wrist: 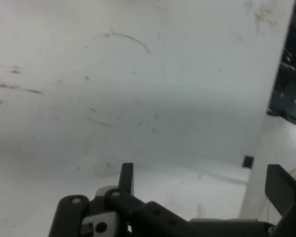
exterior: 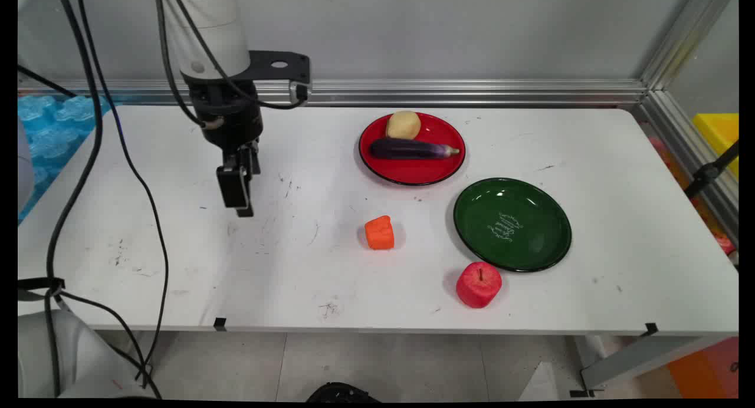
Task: Pick up the eggplant from the red plate
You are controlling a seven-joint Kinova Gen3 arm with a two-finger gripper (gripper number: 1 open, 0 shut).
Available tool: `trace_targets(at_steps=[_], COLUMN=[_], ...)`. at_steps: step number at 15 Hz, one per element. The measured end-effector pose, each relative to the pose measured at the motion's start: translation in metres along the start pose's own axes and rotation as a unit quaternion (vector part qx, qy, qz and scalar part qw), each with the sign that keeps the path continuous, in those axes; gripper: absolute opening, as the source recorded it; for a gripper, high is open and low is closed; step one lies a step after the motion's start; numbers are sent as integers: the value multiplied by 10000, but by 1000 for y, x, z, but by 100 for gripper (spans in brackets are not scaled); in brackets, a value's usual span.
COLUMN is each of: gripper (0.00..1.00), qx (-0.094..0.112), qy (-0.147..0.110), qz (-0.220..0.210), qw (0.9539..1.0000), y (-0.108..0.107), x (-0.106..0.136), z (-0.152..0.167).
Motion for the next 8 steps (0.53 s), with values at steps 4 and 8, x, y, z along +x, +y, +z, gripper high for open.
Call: trace_targets(at_steps=[4,8], gripper=[100,100], qx=[239,536], qy=[251,626], qz=[-189,-209], qw=[9992,9964], y=[-15,-37], x=[18,53], z=[0,4])
